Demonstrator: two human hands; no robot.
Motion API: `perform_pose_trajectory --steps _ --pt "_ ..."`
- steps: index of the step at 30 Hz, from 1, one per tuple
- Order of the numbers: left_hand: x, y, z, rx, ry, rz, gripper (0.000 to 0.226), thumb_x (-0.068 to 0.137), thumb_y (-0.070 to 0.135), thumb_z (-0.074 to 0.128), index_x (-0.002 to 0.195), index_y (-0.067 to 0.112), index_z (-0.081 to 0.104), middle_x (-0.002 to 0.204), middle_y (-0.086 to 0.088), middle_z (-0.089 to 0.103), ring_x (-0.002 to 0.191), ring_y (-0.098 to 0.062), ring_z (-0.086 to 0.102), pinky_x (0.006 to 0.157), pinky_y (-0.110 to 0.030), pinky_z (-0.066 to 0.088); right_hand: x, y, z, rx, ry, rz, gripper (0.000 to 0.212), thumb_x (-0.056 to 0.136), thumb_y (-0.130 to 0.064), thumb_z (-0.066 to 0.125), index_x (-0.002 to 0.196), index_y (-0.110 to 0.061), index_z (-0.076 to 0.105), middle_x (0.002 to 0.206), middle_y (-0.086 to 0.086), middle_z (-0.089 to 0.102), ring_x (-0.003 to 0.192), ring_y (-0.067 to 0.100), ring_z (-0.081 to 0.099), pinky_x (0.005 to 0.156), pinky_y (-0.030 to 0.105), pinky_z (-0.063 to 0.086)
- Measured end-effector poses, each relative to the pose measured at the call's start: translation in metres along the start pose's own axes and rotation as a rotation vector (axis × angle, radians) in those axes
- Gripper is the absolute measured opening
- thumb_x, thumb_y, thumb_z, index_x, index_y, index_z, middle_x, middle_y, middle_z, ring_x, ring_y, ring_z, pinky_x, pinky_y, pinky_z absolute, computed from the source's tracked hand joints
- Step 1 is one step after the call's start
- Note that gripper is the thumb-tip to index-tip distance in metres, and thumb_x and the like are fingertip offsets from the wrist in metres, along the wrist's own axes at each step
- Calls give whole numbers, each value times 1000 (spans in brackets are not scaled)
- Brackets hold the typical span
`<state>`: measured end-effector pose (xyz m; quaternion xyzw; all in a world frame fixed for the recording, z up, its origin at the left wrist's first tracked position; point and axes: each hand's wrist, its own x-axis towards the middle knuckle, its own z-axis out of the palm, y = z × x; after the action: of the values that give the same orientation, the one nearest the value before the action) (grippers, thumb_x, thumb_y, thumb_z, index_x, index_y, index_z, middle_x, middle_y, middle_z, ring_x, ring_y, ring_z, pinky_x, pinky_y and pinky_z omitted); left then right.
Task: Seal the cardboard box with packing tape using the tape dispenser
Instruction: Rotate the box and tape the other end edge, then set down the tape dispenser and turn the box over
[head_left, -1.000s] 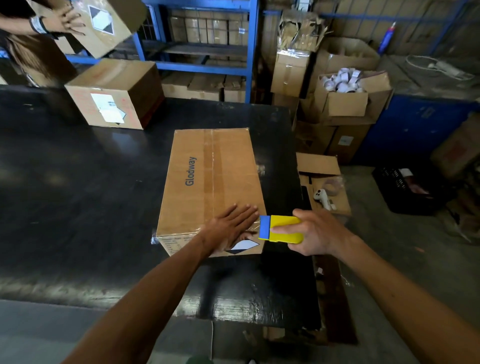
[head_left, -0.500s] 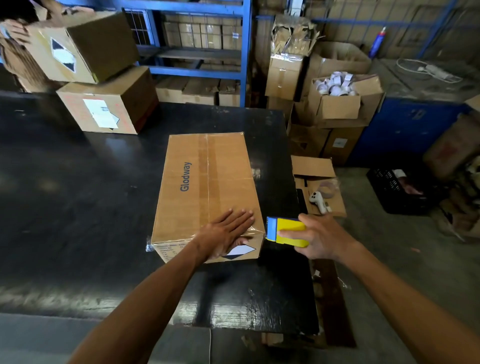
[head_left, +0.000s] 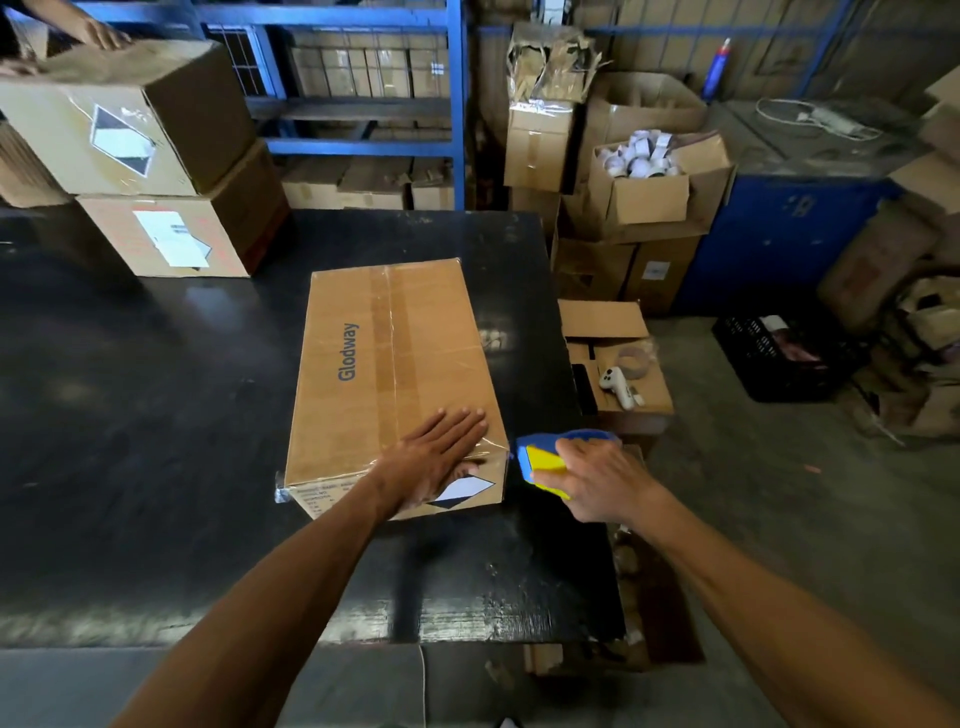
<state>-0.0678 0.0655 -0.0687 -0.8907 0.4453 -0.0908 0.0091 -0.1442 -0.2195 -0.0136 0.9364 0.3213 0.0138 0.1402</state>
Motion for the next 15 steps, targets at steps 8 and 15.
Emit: perform_pose_trajectory --steps 8,15 --pt "45 45 -15 -57 34 -257 65 99 53 38 146 8 46 119 -21 56 107 -41 52 99 -50 43 14 -8 0 284 10 323 48 70 -41 76 118 -41 68 93 12 63 77 34 67 62 38 51" --pt "81 69 -19 -237 -134 -823 80 97 51 31 158 4 9 164 -27 2 151 -46 -3 118 -57 -14 10 6 23 1215 49 939 40 73 -39 71 113 -39 71 98 -8 74 93 14 67 88 31 51"
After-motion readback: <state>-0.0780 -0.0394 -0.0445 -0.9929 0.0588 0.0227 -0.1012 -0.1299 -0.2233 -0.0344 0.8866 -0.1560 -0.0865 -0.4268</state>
